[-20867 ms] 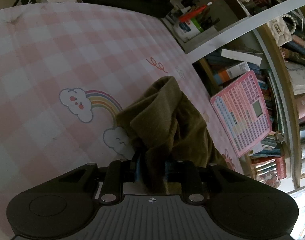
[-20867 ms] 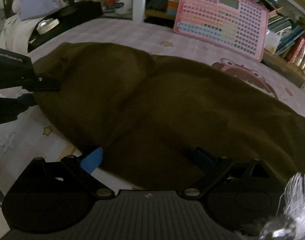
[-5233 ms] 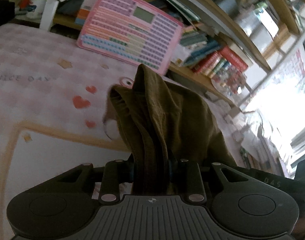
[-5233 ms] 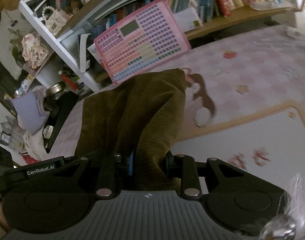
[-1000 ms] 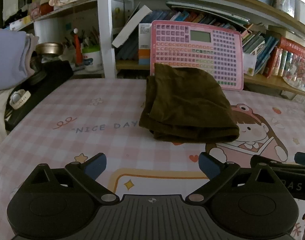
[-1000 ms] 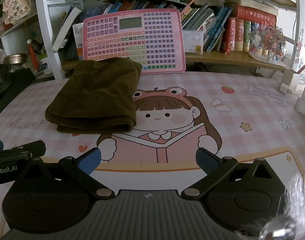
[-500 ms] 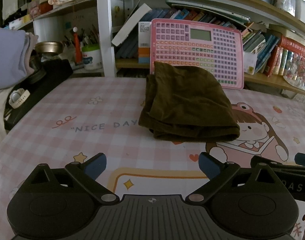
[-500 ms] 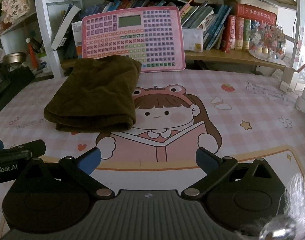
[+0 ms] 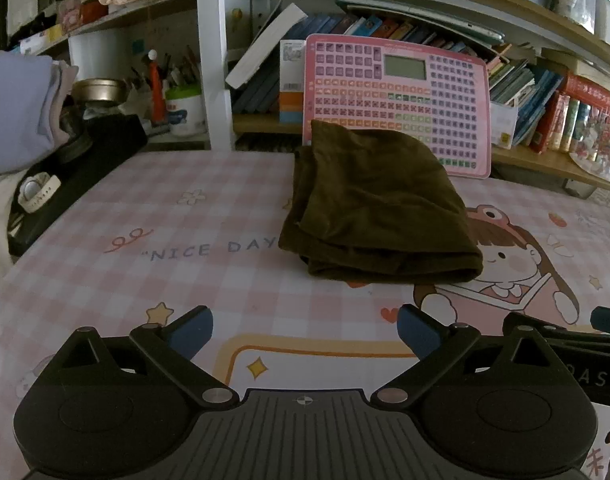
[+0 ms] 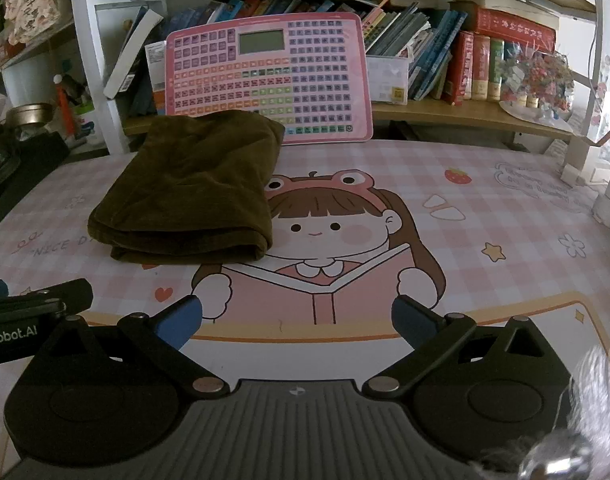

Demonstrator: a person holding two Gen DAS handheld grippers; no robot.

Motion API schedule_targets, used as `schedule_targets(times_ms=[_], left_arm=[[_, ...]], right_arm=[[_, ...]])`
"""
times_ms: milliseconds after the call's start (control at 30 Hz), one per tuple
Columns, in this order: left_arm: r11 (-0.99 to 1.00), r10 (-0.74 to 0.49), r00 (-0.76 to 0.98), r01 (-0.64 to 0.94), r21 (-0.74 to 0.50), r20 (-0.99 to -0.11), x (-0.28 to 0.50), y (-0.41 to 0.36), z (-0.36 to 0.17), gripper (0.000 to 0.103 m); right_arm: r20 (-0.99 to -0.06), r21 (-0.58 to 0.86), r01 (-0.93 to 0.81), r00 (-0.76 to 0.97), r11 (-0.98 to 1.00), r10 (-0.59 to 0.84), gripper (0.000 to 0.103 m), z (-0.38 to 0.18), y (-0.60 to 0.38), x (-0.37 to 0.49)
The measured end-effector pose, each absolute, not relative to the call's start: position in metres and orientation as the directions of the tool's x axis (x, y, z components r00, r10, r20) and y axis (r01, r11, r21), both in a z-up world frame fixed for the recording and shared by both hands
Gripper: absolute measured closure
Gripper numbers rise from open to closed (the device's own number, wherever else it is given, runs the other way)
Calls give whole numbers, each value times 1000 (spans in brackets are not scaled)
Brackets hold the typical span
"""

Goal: Fold clothes

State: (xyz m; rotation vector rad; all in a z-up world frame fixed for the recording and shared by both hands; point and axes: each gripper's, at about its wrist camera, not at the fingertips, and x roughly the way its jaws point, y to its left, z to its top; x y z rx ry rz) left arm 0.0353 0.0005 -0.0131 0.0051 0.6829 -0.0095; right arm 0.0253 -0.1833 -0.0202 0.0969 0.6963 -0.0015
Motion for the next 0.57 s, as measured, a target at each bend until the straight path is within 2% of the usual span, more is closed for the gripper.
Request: schedule_targets(times_ms=[567], left_arm=[[1000, -5, 778, 12, 7, -628, 34, 1, -13, 3]], right_arm=[[-642, 86, 35, 766, 996, 28, 1, -21, -182, 25]])
